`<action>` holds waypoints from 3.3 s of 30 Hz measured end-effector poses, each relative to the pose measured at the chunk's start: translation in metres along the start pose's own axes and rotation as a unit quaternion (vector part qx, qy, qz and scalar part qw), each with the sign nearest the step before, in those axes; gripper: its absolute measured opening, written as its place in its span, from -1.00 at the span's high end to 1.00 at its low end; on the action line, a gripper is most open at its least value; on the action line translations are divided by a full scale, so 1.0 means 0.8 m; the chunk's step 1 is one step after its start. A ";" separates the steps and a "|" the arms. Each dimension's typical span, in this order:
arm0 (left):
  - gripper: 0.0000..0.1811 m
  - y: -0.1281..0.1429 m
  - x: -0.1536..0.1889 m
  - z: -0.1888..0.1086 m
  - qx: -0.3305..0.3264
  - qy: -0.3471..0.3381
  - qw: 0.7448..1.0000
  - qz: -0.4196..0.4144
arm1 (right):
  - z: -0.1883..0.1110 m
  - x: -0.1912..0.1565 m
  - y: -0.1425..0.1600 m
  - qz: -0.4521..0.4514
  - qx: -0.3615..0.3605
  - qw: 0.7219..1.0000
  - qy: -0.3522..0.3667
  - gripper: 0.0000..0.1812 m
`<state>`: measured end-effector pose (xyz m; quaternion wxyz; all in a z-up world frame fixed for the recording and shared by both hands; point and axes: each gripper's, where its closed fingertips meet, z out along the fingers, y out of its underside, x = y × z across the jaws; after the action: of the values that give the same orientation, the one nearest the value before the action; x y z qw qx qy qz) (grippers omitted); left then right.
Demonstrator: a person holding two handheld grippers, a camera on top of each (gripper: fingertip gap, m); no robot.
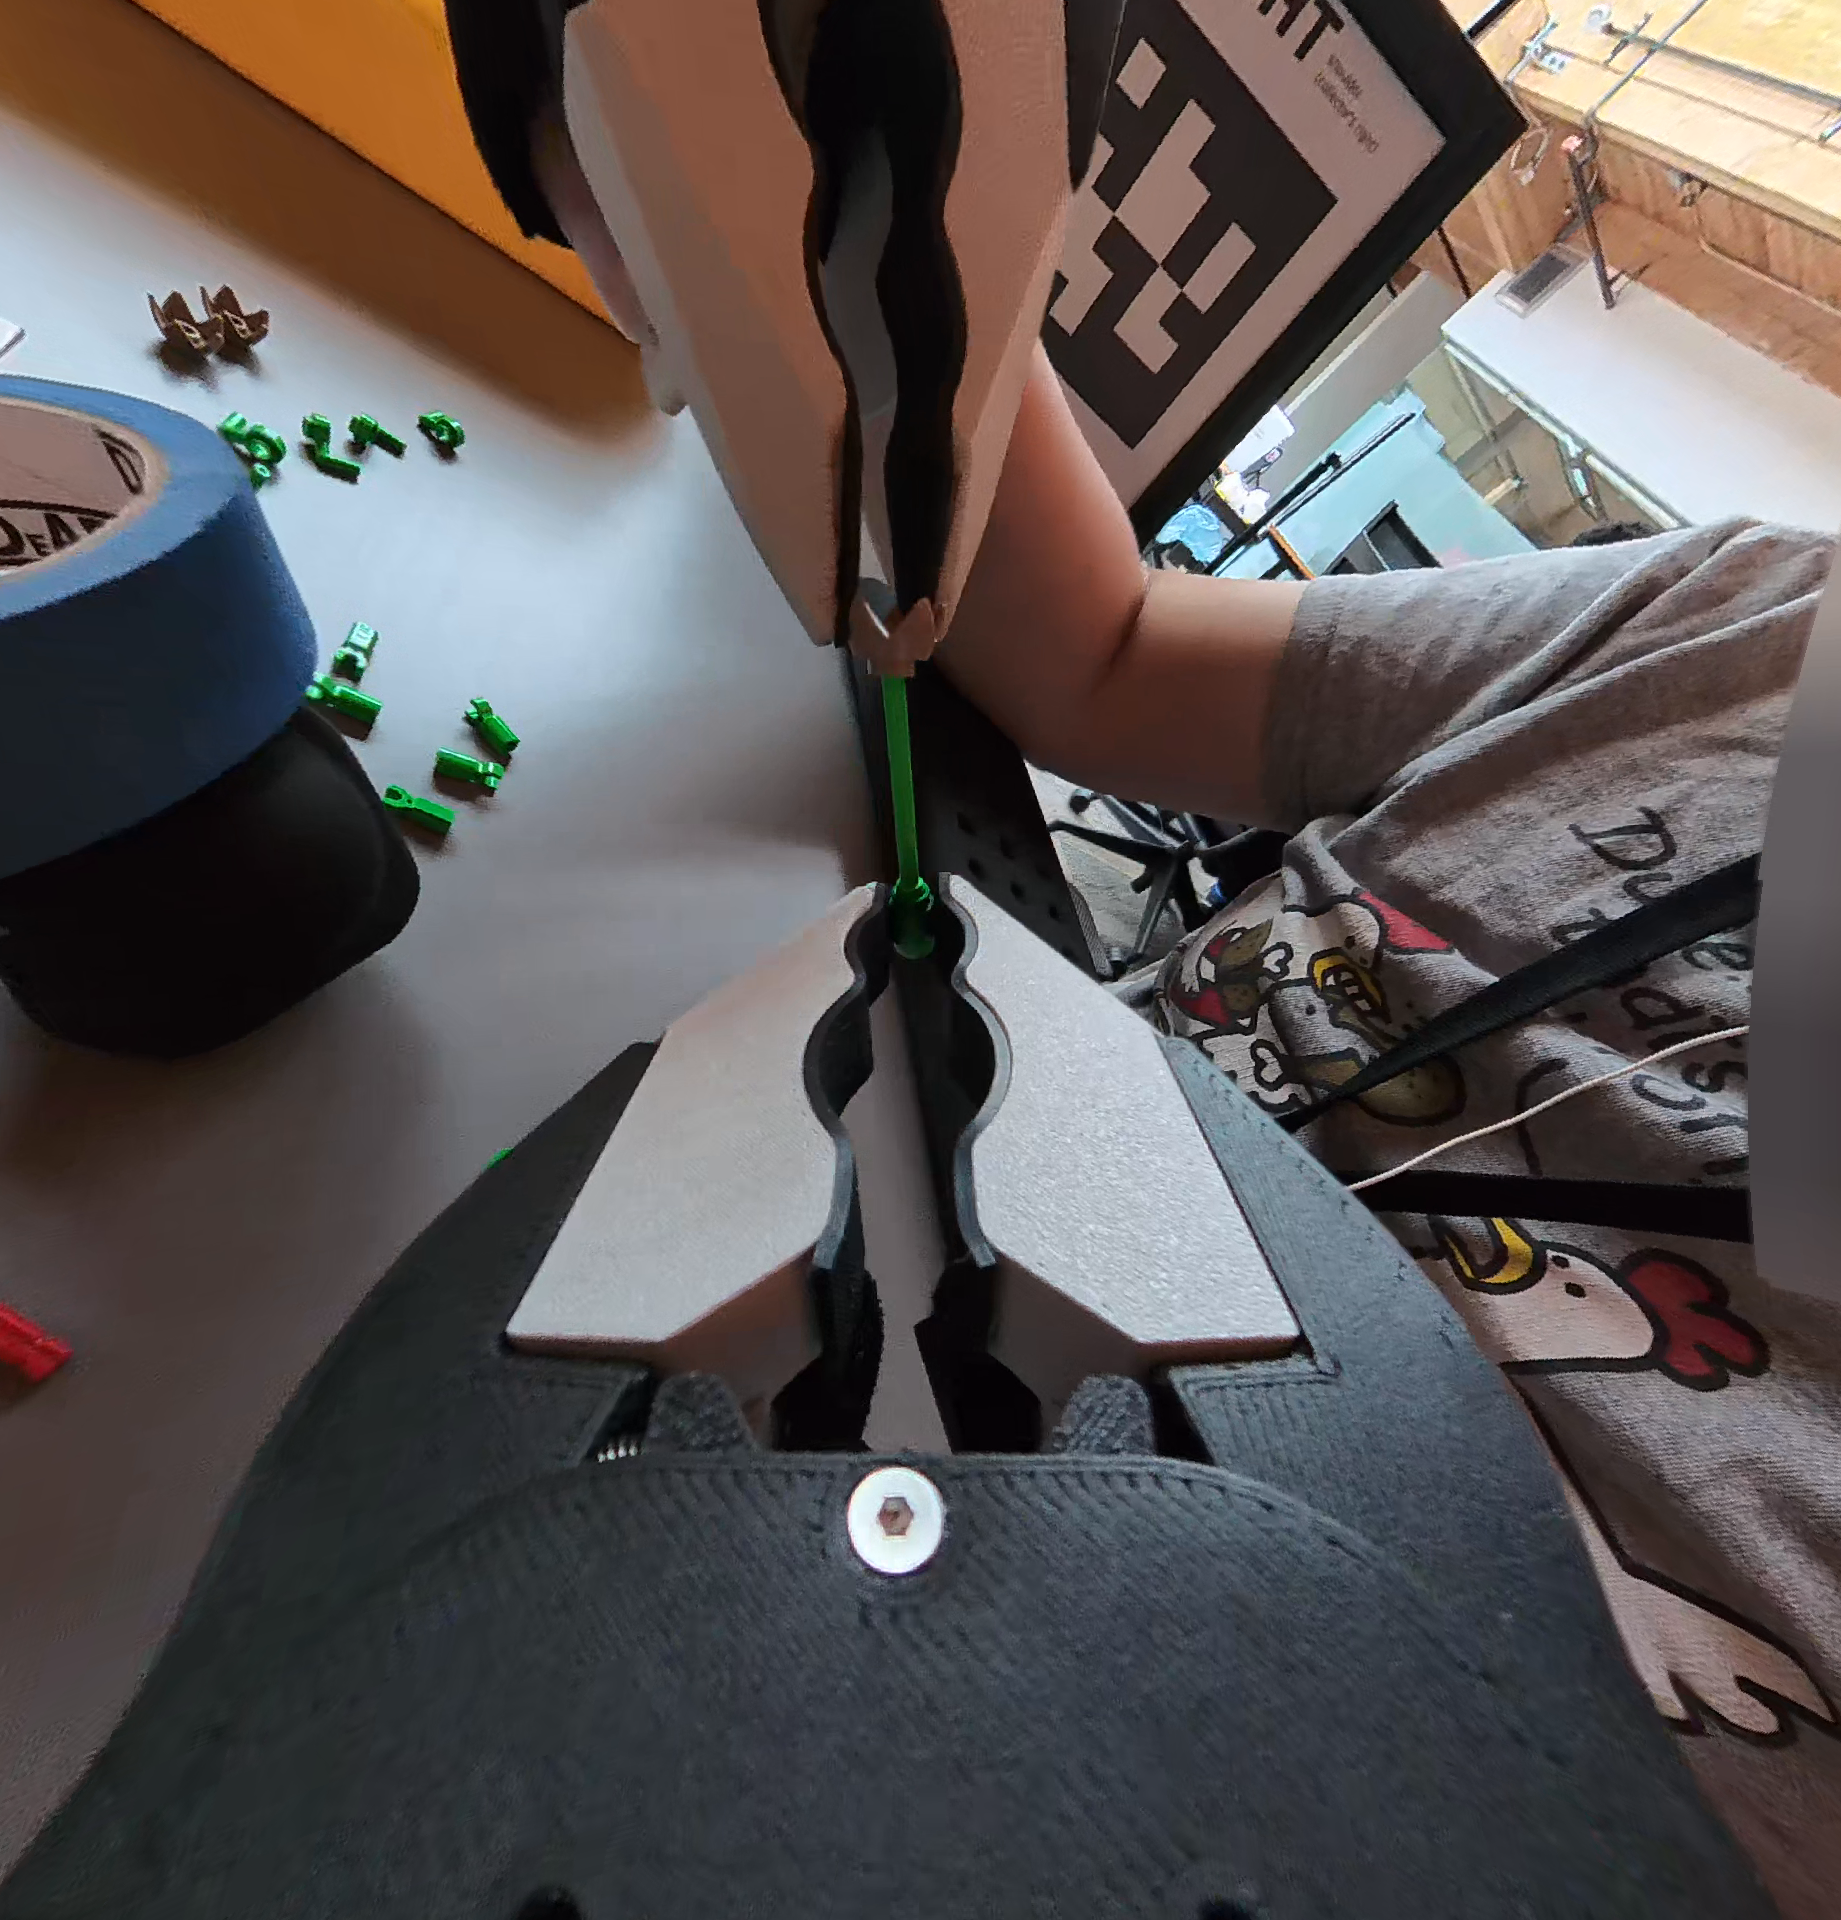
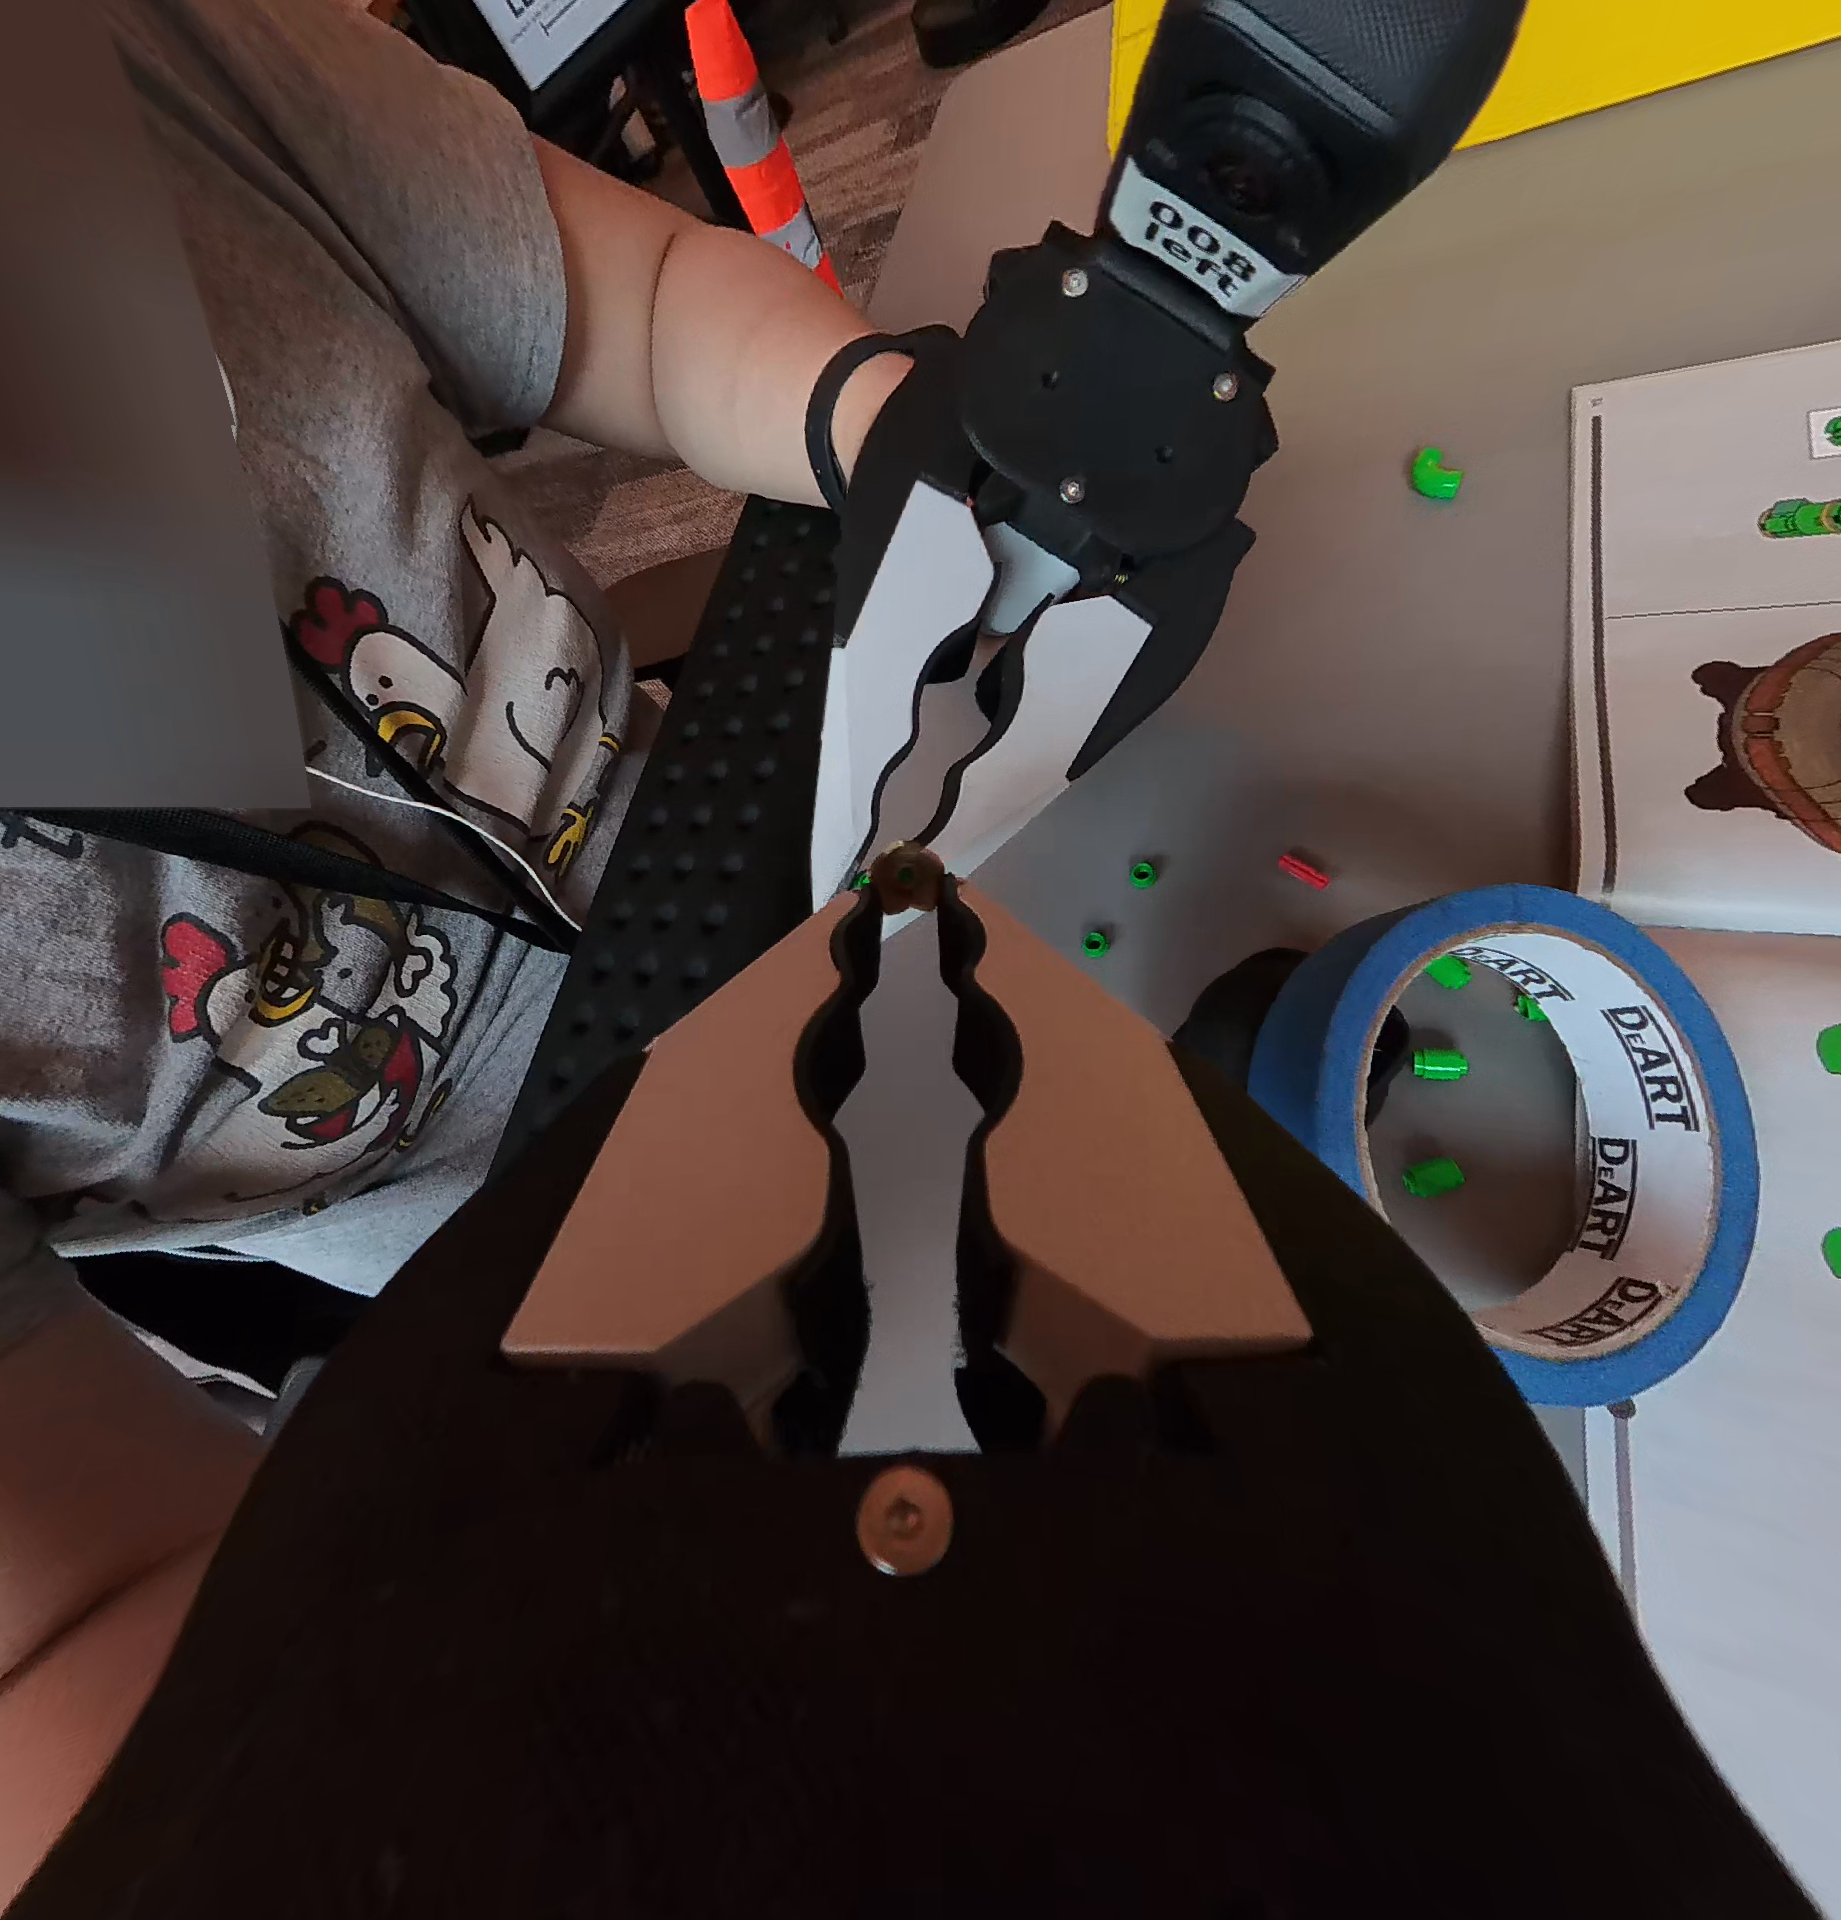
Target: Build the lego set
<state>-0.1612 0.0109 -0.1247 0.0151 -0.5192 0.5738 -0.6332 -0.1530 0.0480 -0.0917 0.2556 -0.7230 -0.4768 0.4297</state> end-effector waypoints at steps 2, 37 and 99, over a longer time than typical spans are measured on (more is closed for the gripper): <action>0.95 0.001 -0.001 -0.001 -0.002 0.001 1.000 -0.008 | 0.001 0.001 -0.001 -0.006 0.005 1.000 0.003 0.90; 0.94 -0.023 -0.023 -0.059 0.025 -0.103 0.994 0.024 | -0.061 0.019 0.046 -0.030 0.017 0.966 0.258 0.88; 0.94 0.000 -0.021 -0.038 -0.028 -0.086 0.996 0.009 | 0.033 0.044 0.131 -0.226 -0.253 0.877 0.339 0.87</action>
<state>-0.1743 0.0429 -0.1292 0.0555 -0.5668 0.5928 -0.5694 -0.1205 0.0355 -0.1998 0.3003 -0.7369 -0.6038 -0.0466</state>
